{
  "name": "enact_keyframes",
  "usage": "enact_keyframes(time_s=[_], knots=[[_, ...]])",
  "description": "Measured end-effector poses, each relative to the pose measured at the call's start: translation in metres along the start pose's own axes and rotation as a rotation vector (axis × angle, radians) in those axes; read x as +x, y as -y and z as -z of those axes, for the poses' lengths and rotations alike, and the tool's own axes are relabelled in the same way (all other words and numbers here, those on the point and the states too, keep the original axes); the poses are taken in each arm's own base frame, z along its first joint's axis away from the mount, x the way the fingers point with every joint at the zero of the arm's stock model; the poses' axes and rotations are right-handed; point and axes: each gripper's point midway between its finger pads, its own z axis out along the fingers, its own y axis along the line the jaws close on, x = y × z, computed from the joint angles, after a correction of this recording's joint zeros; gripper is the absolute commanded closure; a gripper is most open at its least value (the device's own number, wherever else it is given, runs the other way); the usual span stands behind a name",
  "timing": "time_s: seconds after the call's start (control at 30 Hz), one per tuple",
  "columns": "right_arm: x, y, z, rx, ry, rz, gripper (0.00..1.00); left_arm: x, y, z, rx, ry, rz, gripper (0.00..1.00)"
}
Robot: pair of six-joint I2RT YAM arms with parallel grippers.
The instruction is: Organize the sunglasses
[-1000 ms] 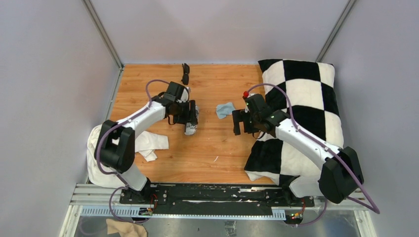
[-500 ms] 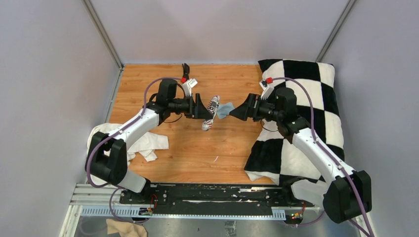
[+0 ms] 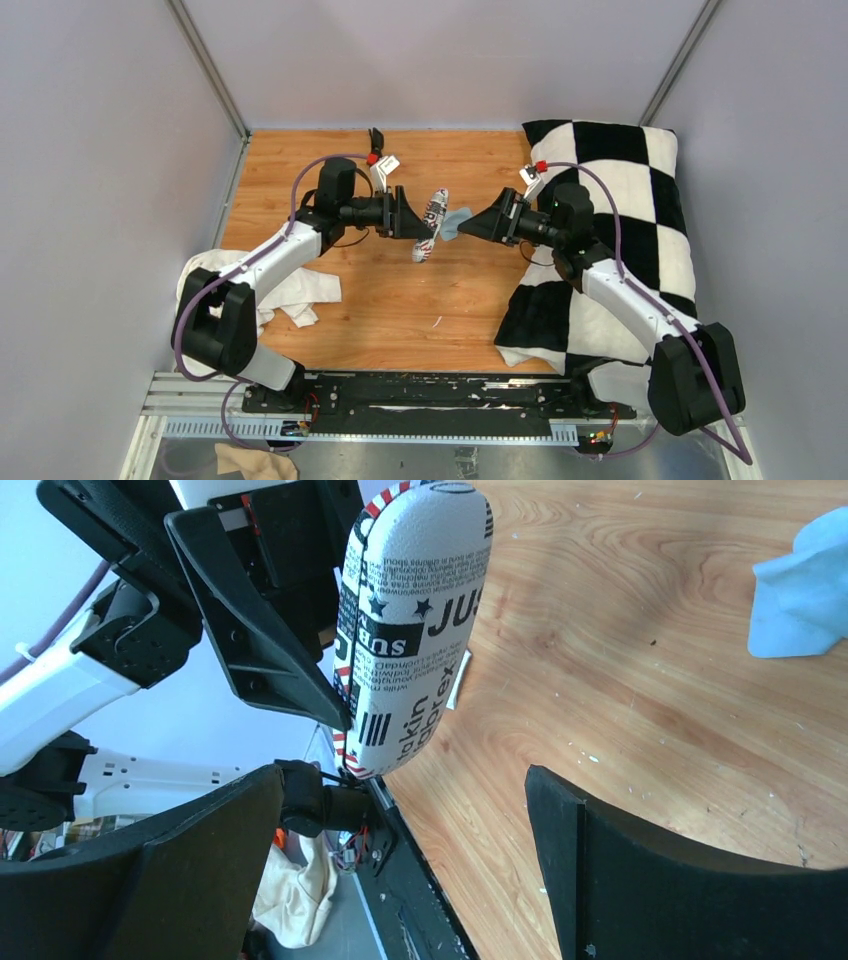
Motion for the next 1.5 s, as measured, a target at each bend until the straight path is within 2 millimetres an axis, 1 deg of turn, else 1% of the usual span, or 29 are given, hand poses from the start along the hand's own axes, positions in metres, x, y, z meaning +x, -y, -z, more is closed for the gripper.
enact_keyframes(time_s=[0.13, 0.43, 0.63, 0.7, 0.83, 0.97, 1.03, 1.13, 1.2, 1.23, 1.3, 1.37, 1.5], knots=[[-0.004, -0.002, -0.004, -0.022, 0.010, -0.012, 0.03, 0.001, 0.004, 0.001, 0.023, -0.008, -0.006, 1.00], [-0.018, 0.004, -0.027, -0.106, 0.041, -0.089, 0.03, -0.003, 0.022, 0.006, 0.076, 0.006, -0.027, 1.00], [-0.016, 0.006, -0.046, -0.173, 0.033, -0.142, 0.03, -0.003, 0.024, 0.006, 0.090, 0.017, -0.003, 1.00], [-0.016, 0.006, -0.051, -0.208, 0.037, -0.162, 0.05, -0.001, 0.023, 0.006, 0.087, 0.022, 0.016, 1.00], [-0.021, 0.003, -0.060, -0.297, 0.060, -0.204, 0.09, -0.003, 0.024, 0.006, 0.084, 0.037, 0.037, 1.00], [-0.023, -0.002, -0.067, -0.379, 0.063, -0.253, 0.09, -0.008, 0.024, 0.008, 0.069, 0.061, 0.052, 1.00], [-0.023, -0.006, -0.069, -0.403, 0.061, -0.260, 0.09, -0.009, 0.025, 0.008, 0.068, 0.066, 0.059, 1.00], [-0.019, -0.018, -0.071, -0.436, 0.046, -0.256, 0.10, -0.011, 0.028, 0.009, 0.073, 0.073, 0.059, 1.00], [-0.020, -0.026, -0.072, -0.459, 0.042, -0.245, 0.15, -0.012, 0.030, 0.010, 0.076, 0.079, 0.058, 1.00], [-0.018, -0.029, -0.072, -0.467, 0.039, -0.240, 0.21, -0.013, 0.030, 0.010, 0.076, 0.082, 0.059, 1.00], [-0.018, -0.031, -0.072, -0.476, 0.036, -0.236, 0.40, -0.014, 0.031, 0.010, 0.076, 0.084, 0.060, 1.00], [-0.018, -0.031, -0.072, -0.478, 0.037, -0.237, 0.54, -0.014, 0.032, 0.010, 0.079, 0.086, 0.062, 1.00], [-0.018, -0.030, -0.073, -0.480, 0.039, -0.247, 0.74, -0.016, 0.033, 0.010, 0.079, 0.094, 0.075, 1.00]])
